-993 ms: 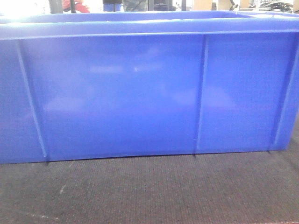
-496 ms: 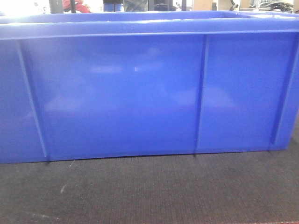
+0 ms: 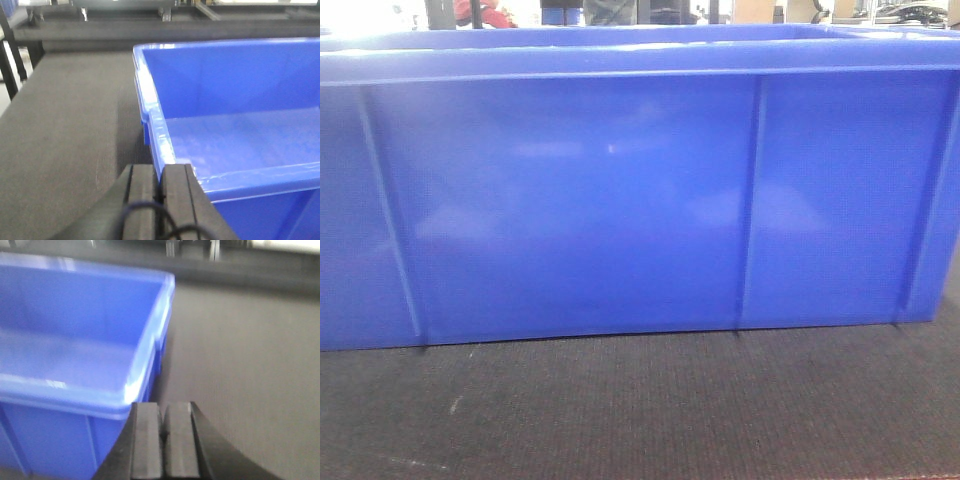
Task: Move blue bin to conveyor side
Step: 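Open both grippers and release the blue bin's walls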
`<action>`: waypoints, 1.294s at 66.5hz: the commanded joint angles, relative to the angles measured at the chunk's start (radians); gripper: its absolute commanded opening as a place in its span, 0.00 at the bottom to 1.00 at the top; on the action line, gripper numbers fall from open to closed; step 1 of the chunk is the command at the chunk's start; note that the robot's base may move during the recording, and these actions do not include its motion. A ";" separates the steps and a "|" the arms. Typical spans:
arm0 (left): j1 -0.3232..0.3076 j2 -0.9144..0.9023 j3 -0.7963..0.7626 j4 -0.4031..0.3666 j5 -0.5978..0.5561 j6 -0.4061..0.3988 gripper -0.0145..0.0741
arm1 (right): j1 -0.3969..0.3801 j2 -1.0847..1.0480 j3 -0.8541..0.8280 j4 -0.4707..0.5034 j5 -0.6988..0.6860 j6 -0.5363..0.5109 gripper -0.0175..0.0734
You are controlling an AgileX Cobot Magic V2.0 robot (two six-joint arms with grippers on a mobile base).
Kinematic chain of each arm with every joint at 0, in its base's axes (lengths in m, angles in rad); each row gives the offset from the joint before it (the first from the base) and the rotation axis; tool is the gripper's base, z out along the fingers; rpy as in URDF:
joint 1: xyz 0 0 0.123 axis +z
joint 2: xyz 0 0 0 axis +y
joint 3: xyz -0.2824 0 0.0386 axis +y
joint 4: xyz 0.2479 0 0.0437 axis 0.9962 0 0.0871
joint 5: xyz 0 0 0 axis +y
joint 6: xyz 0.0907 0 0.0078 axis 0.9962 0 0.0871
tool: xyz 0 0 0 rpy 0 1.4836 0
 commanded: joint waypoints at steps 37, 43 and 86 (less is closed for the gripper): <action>-0.001 -0.070 0.015 0.000 -0.028 0.002 0.15 | -0.002 -0.142 0.026 -0.014 -0.078 -0.009 0.09; -0.001 -0.070 0.015 0.000 -0.028 0.002 0.15 | -0.002 -0.142 0.026 -0.014 -0.078 -0.009 0.09; 0.083 -0.241 0.337 0.000 -0.289 0.002 0.15 | -0.002 -0.142 0.026 -0.014 -0.078 -0.009 0.09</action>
